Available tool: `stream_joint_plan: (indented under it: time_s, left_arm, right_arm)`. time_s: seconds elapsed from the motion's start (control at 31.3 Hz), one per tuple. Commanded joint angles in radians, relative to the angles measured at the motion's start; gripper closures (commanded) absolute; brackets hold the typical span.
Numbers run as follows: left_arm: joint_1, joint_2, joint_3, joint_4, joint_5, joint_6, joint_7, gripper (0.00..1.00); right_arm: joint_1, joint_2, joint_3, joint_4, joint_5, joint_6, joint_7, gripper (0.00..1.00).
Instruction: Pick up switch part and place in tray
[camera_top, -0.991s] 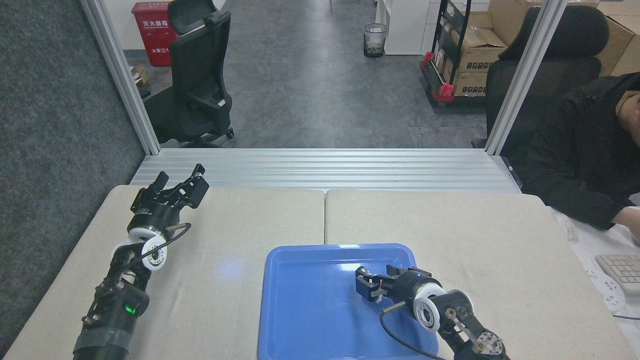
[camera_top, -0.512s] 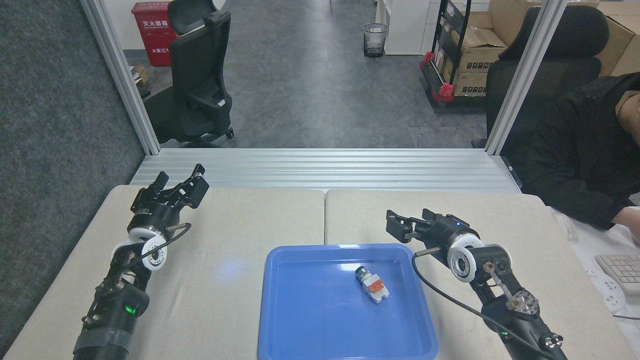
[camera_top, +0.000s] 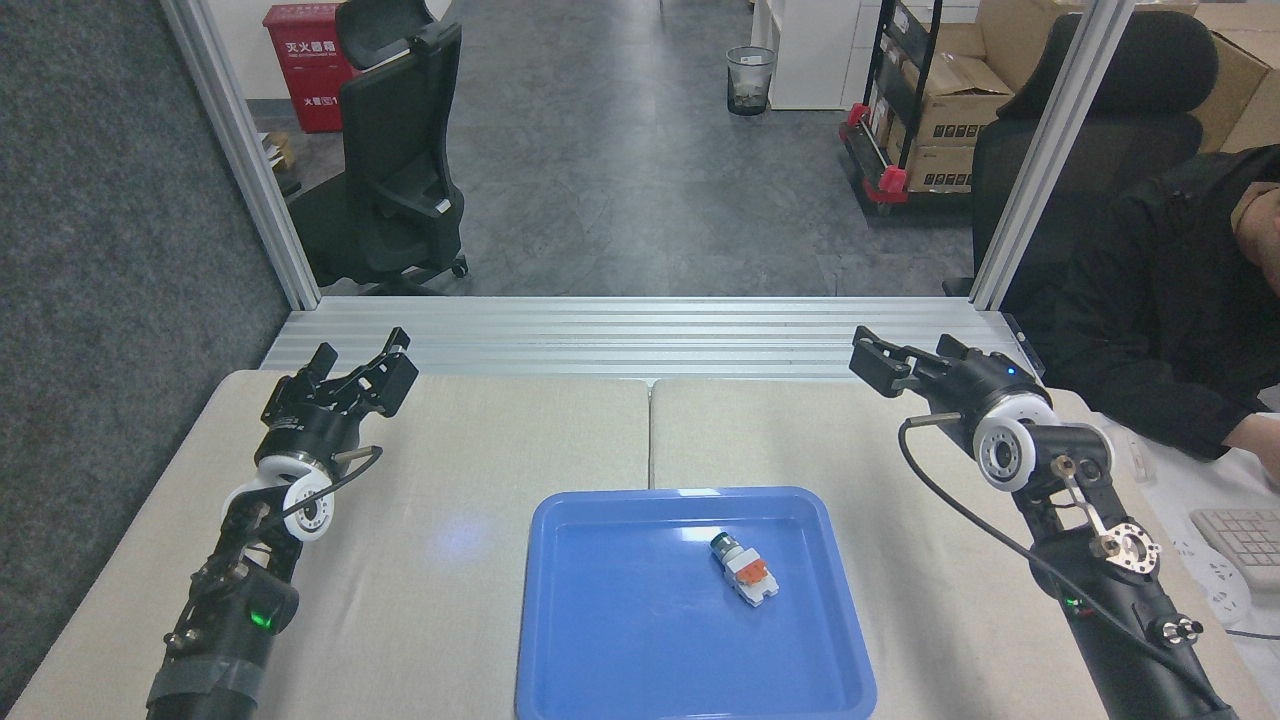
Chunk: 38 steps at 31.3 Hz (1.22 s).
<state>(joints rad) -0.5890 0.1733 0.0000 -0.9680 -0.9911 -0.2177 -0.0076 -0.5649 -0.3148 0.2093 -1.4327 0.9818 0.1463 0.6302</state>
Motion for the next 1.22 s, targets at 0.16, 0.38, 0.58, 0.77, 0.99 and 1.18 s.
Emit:
stream_joint_plan:
  time_s: [0.16,0.38,0.58,0.77,0.99,1.18]
  left_arm:
    - [0.000,0.000,-0.023,0.000,0.000,0.000,0.000,0.00]
    - [0.000,0.000,-0.023,0.000,0.000,0.000,0.000,0.00]
    - [0.000,0.000,-0.023,0.000,0.000,0.000,0.000,0.00]
    - [0.000,0.000,-0.023,0.000,0.000,0.000,0.000,0.00]
    - [0.000,0.000,-0.023,0.000,0.000,0.000,0.000,0.00]
    - [0.000,0.000,-0.023,0.000,0.000,0.000,0.000,0.00]
  right_arm:
    - [-0.101,-0.023,-0.133,-0.014,0.009,0.019,-0.052,0.02]
    - [-0.102,-0.015,-0.130,-0.015,0.026,0.024,-0.055,0.01]
    - [0.023,-0.030,-0.131,0.049,0.024,-0.091,-0.150,0.01]
    - [0.033,-0.030,-0.123,0.247,0.101,-0.154,-0.254,0.01]
    - [0.039,-0.032,-0.123,0.290,0.152,-0.163,-0.409,0.01]
    - [0.052,-0.032,-0.122,0.293,0.181,-0.165,-0.452,0.01]
